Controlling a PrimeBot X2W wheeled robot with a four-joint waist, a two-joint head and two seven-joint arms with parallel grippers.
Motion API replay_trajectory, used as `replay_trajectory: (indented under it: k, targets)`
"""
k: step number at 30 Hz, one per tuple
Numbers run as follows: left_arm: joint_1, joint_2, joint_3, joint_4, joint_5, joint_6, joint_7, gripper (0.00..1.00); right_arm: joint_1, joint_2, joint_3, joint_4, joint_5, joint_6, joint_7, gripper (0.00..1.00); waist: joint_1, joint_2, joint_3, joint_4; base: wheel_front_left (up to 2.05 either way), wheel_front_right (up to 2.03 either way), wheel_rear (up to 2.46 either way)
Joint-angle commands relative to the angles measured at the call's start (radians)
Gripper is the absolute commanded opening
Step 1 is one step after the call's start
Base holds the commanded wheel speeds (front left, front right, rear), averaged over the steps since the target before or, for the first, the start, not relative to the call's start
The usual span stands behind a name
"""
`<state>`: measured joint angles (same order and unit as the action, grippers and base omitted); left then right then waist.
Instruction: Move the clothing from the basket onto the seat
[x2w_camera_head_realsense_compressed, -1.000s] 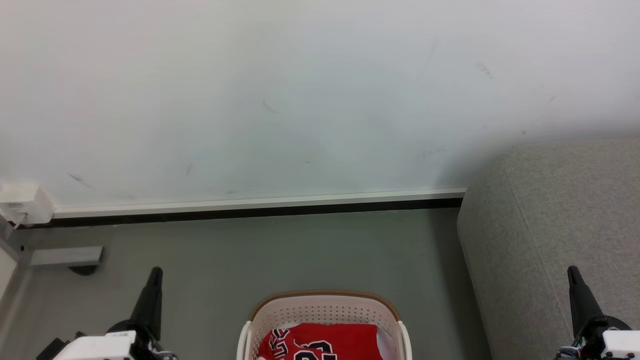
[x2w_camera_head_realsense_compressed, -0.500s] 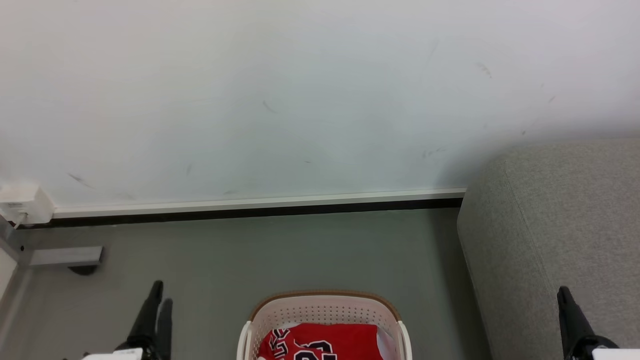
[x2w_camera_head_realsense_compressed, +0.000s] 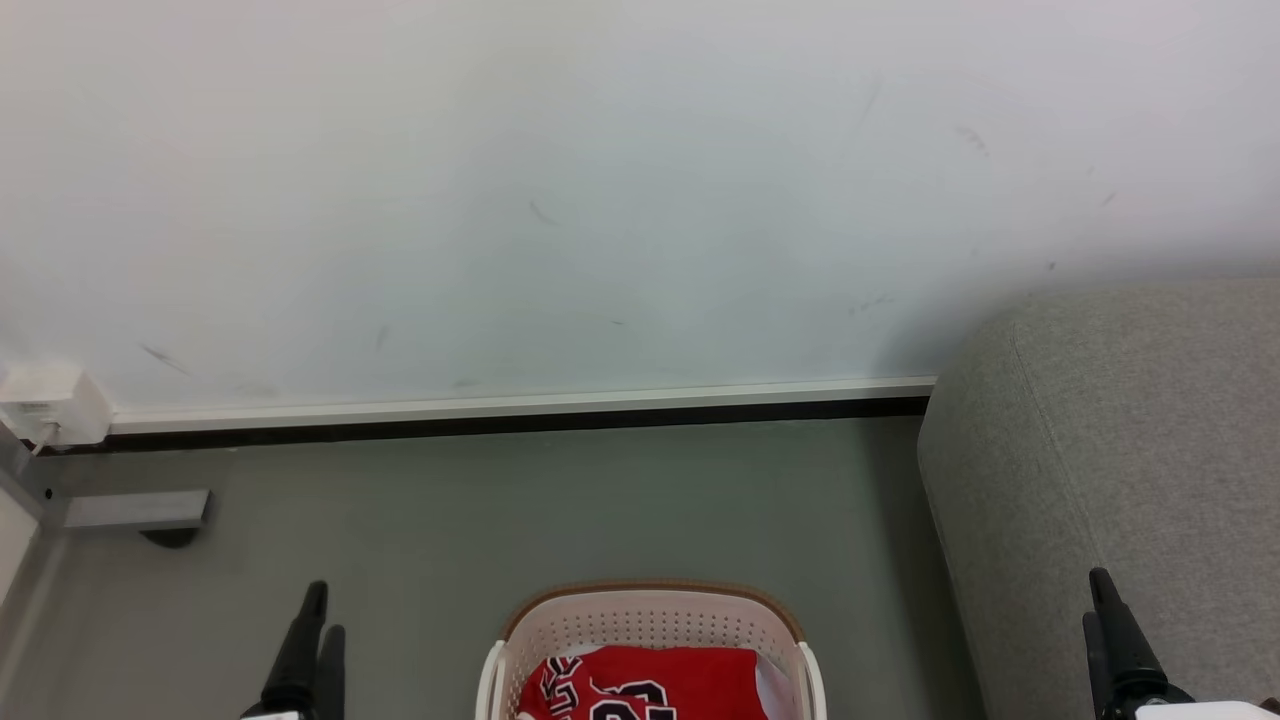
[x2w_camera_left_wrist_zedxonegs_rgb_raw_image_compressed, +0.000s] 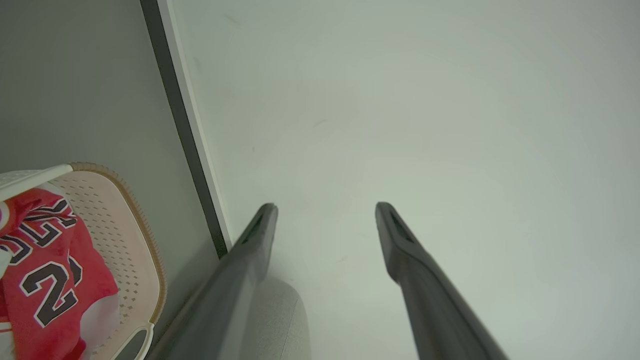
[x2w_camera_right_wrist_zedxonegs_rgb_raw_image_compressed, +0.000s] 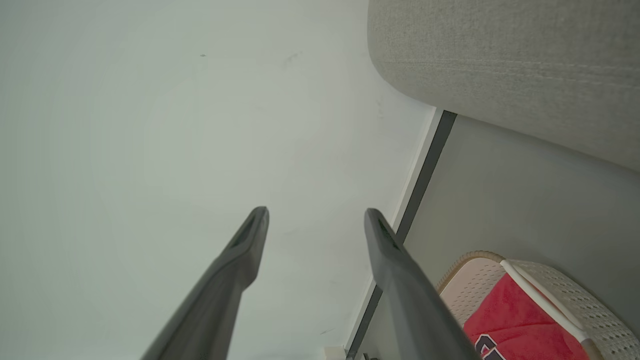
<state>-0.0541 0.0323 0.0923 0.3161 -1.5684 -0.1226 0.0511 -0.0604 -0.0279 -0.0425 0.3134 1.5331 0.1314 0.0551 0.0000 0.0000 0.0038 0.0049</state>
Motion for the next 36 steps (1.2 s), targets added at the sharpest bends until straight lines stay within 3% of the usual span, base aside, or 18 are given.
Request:
replay_trajectory:
  k: [1, 18, 36]
  targets:
    - [-0.017, 0.007, 0.002, -0.011, 0.024, -0.002, -0.009, 1.00, -0.031, -0.007, 0.009, -0.014, -0.036, 0.000, -0.013, 1.00, 0.0000, 0.0000, 0.000, 0.001, 0.00, 0.00, 0.00]
    - [-0.009, 0.011, -0.011, -0.033, 0.259, 0.005, -0.081, 1.00, -0.041, -0.011, 0.070, -0.059, -0.379, 0.000, -0.084, 1.00, 0.0000, 0.0000, 0.001, 0.006, 0.00, 0.00, 0.00]
    - [0.016, 0.014, -0.048, -0.087, 0.581, 0.023, -0.143, 1.00, -0.054, -0.015, 0.136, -0.084, -0.771, 0.000, -0.147, 1.00, 0.0000, 0.0000, 0.005, 0.012, 0.00, 0.00, 0.00]
